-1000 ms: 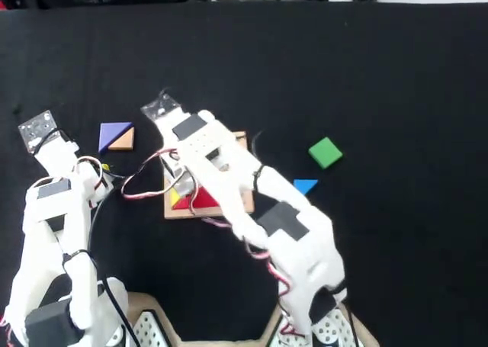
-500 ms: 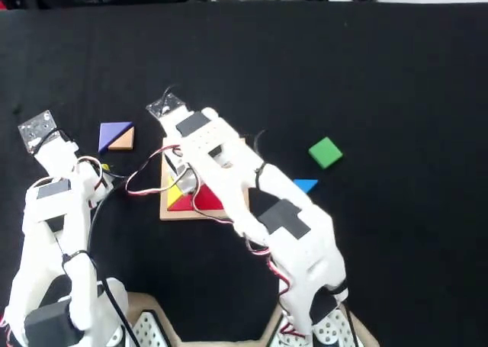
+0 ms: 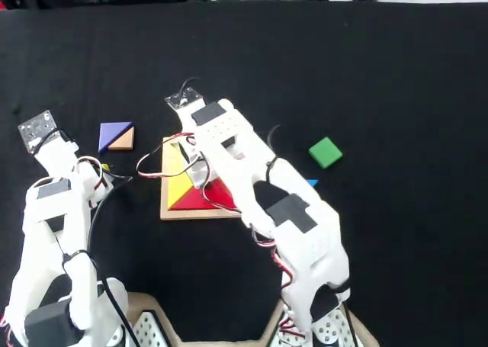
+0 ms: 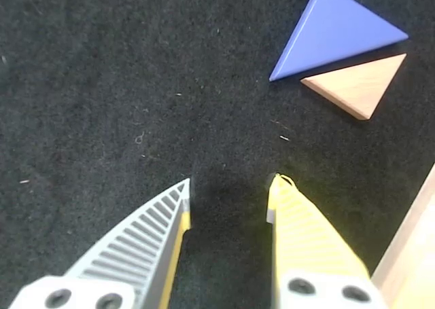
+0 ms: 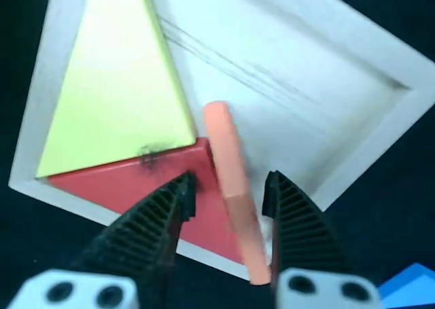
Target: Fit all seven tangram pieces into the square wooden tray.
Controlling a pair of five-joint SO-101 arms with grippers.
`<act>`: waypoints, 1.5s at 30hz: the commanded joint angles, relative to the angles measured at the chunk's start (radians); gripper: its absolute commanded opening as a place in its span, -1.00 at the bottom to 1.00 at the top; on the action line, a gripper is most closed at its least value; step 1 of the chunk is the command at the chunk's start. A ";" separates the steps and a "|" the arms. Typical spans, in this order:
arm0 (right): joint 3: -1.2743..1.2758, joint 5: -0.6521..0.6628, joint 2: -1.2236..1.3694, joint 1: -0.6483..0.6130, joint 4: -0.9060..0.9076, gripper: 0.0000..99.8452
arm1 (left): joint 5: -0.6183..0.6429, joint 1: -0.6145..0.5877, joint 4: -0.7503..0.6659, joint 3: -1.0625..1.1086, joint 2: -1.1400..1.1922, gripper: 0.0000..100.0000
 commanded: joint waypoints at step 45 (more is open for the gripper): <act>0.102 0.149 -0.216 0.029 0.003 -0.98 | -0.011 0.013 -0.014 -0.007 -0.021 -0.62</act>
